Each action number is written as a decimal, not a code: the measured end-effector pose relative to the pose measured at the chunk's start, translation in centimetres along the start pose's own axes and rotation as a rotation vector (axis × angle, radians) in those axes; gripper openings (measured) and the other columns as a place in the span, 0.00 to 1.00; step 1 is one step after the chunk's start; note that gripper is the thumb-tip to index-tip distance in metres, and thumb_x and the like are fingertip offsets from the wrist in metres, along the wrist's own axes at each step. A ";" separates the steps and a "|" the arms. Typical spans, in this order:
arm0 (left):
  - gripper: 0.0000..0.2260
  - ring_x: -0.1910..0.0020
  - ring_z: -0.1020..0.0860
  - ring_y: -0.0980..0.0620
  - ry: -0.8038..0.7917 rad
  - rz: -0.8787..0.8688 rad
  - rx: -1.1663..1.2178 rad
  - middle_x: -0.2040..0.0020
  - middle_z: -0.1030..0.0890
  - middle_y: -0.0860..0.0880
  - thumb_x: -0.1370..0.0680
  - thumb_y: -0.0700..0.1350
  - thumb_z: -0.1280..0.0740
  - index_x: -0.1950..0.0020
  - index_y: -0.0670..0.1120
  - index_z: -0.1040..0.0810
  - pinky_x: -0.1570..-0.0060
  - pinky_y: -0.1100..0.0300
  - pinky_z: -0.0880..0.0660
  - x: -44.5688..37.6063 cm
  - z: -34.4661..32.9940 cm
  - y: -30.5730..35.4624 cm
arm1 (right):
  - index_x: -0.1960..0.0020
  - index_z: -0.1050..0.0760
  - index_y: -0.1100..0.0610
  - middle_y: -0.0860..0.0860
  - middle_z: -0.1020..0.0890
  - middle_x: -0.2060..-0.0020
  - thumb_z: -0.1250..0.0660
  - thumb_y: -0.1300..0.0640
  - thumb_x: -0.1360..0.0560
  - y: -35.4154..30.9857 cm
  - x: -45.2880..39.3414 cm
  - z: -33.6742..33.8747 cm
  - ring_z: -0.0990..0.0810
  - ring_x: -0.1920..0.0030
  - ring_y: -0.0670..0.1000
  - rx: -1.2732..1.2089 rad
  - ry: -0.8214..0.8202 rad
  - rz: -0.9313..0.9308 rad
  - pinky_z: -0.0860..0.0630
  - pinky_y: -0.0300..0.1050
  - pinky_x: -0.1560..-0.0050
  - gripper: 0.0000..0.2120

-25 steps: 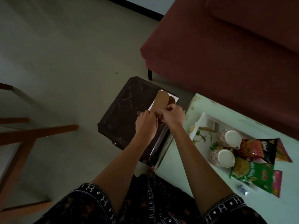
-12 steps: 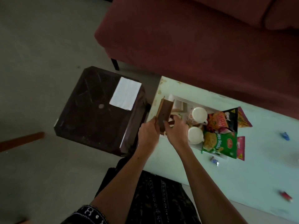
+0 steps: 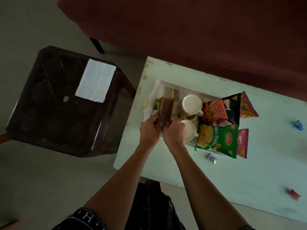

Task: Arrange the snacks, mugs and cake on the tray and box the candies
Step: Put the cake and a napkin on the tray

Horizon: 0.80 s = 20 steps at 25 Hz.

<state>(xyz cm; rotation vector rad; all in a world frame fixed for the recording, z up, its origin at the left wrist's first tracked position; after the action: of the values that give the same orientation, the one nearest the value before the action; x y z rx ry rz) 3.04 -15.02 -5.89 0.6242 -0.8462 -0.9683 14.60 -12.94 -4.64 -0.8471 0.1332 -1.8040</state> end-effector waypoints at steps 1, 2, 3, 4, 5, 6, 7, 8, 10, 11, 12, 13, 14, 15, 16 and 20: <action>0.13 0.51 0.18 0.49 0.001 0.016 0.005 0.50 0.16 0.45 0.22 0.49 0.37 0.40 0.46 0.23 0.48 0.60 0.22 -0.4 -0.5 -0.6 | 0.42 0.27 0.62 0.63 0.18 0.50 0.39 0.60 0.24 0.3 -0.5 -0.5 0.21 0.49 0.64 0.001 -0.001 -0.017 0.27 0.52 0.53 0.12; 0.13 0.51 0.18 0.49 0.003 0.039 0.011 0.49 0.16 0.45 0.22 0.48 0.38 0.40 0.46 0.23 0.48 0.65 0.24 -0.8 -0.9 -1.2 | 0.42 0.27 0.62 0.62 0.18 0.50 0.39 0.60 0.24 0.5 -0.9 -1.0 0.21 0.48 0.64 0.002 -0.005 -0.028 0.27 0.52 0.53 0.12; 0.13 0.51 0.19 0.49 0.006 0.055 0.008 0.49 0.17 0.45 0.21 0.48 0.38 0.40 0.46 0.24 0.51 0.72 0.27 -1.1 -1.2 -1.7 | 0.42 0.27 0.62 0.62 0.18 0.50 0.39 0.60 0.24 0.6 -1.2 -1.5 0.20 0.48 0.63 0.004 -0.014 -0.033 0.26 0.52 0.53 0.12; 0.13 0.51 0.19 0.49 0.011 0.056 -0.004 0.49 0.17 0.46 0.21 0.48 0.38 0.39 0.46 0.24 0.53 0.75 0.31 -1.3 -1.4 -2.0 | 0.42 0.27 0.62 0.62 0.18 0.50 0.39 0.60 0.23 0.6 -1.4 -1.9 0.20 0.49 0.63 0.006 -0.022 -0.034 0.25 0.52 0.52 0.12; 0.13 0.51 0.19 0.49 0.014 0.053 -0.015 0.49 0.17 0.46 0.21 0.48 0.38 0.39 0.46 0.24 0.54 0.76 0.33 -1.5 -1.6 -2.3 | 0.41 0.28 0.62 0.61 0.18 0.50 0.39 0.60 0.23 0.6 -1.7 -2.4 0.20 0.49 0.63 0.008 -0.032 -0.041 0.25 0.52 0.52 0.12; 0.13 0.51 0.19 0.49 0.016 0.051 -0.019 0.50 0.17 0.46 0.22 0.48 0.38 0.39 0.46 0.24 0.54 0.75 0.32 -1.7 -1.7 -2.5 | 0.40 0.28 0.62 0.61 0.18 0.50 0.39 0.61 0.23 0.6 -1.8 -2.7 0.20 0.48 0.63 0.009 -0.037 -0.052 0.24 0.53 0.52 0.12; 0.13 0.50 0.19 0.49 0.020 0.052 -0.021 0.50 0.17 0.46 0.22 0.48 0.38 0.39 0.46 0.24 0.54 0.73 0.30 -1.9 -1.8 -2.7 | 0.40 0.29 0.63 0.61 0.18 0.49 0.39 0.61 0.23 0.5 -2.0 -3.0 0.20 0.48 0.63 0.009 -0.040 -0.065 0.24 0.52 0.52 0.12; 0.13 0.51 0.19 0.49 0.024 0.057 -0.024 0.50 0.16 0.45 0.22 0.48 0.38 0.39 0.46 0.24 0.52 0.69 0.28 -2.0 -1.8 -2.9 | 0.40 0.29 0.63 0.62 0.18 0.49 0.40 0.61 0.23 0.6 -2.0 -3.3 0.20 0.48 0.63 0.010 -0.043 -0.076 0.24 0.52 0.53 0.12; 0.13 0.50 0.19 0.48 0.025 0.063 -0.032 0.50 0.16 0.45 0.21 0.48 0.38 0.39 0.46 0.24 0.51 0.66 0.26 -2.2 -1.9 -3.2 | 0.41 0.29 0.64 0.61 0.19 0.49 0.39 0.61 0.23 0.7 -2.1 -3.7 0.20 0.48 0.62 0.011 -0.048 -0.087 0.24 0.52 0.54 0.12; 0.13 0.50 0.19 0.48 0.019 0.057 -0.035 0.50 0.16 0.45 0.21 0.48 0.38 0.39 0.46 0.24 0.49 0.65 0.26 -2.1 -2.0 -3.3 | 0.41 0.29 0.64 0.61 0.19 0.49 0.39 0.61 0.22 0.8 -2.1 -3.9 0.20 0.48 0.62 0.010 -0.051 -0.091 0.25 0.51 0.54 0.12; 0.14 0.50 0.19 0.48 0.011 0.050 -0.030 0.50 0.17 0.45 0.22 0.48 0.38 0.38 0.46 0.24 0.48 0.63 0.25 -2.0 -2.1 -3.3 | 0.41 0.28 0.64 0.61 0.19 0.49 0.39 0.61 0.22 0.9 -2.0 -4.0 0.20 0.48 0.61 0.008 -0.056 -0.093 0.26 0.50 0.55 0.12; 0.14 0.50 0.19 0.48 0.003 0.052 -0.014 0.49 0.17 0.45 0.22 0.48 0.38 0.38 0.45 0.24 0.46 0.61 0.24 -1.9 -2.2 -3.4 | 0.41 0.28 0.64 0.60 0.19 0.49 0.38 0.60 0.22 1.0 -2.0 -4.1 0.20 0.48 0.61 0.008 -0.063 -0.093 0.27 0.48 0.56 0.12; 0.14 0.49 0.19 0.48 -0.004 0.064 0.008 0.49 0.17 0.44 0.22 0.47 0.38 0.38 0.45 0.24 0.45 0.58 0.23 -1.9 -2.2 -3.5 | 0.41 0.28 0.63 0.60 0.18 0.48 0.38 0.60 0.23 1.2 -2.0 -4.1 0.20 0.47 0.61 0.011 -0.069 -0.093 0.27 0.48 0.56 0.12; 0.14 0.49 0.19 0.47 -0.011 0.078 0.029 0.48 0.17 0.44 0.21 0.47 0.39 0.38 0.45 0.25 0.45 0.57 0.23 -1.8 -2.1 -3.6 | 0.41 0.28 0.63 0.60 0.18 0.48 0.37 0.60 0.23 1.2 -2.0 -4.1 0.20 0.47 0.61 0.017 -0.071 -0.096 0.27 0.48 0.55 0.13; 0.14 0.49 0.19 0.47 -0.017 0.084 0.041 0.48 0.17 0.44 0.21 0.46 0.39 0.37 0.45 0.25 0.46 0.57 0.22 -1.8 -1.9 -3.8 | 0.40 0.28 0.63 0.60 0.18 0.47 0.36 0.61 0.24 1.2 -2.0 -3.9 0.20 0.46 0.62 0.026 -0.067 -0.102 0.26 0.50 0.53 0.13; 0.17 0.49 0.19 0.47 0.007 0.097 0.095 0.47 0.18 0.42 0.23 0.40 0.37 0.35 0.44 0.29 0.49 0.60 0.23 -1.8 0.5 -4.0 | 0.38 0.31 0.63 0.62 0.19 0.46 0.37 0.66 0.26 0.3 -1.3 -2.4 0.21 0.45 0.63 0.093 -0.006 -0.105 0.25 0.54 0.48 0.16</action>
<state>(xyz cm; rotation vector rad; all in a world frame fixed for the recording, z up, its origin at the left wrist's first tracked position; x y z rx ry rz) 0.26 -15.29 -9.34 0.6615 -0.9125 -0.8416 13.60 -12.66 -7.24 -0.8065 0.0009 -1.8899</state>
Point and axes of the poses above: each hand's wrist, its own x-axis away from the middle knuckle, its own z-axis out of the back of the hand, y = z × x, the point moved 8 cm from there along -x, towards the middle knuckle
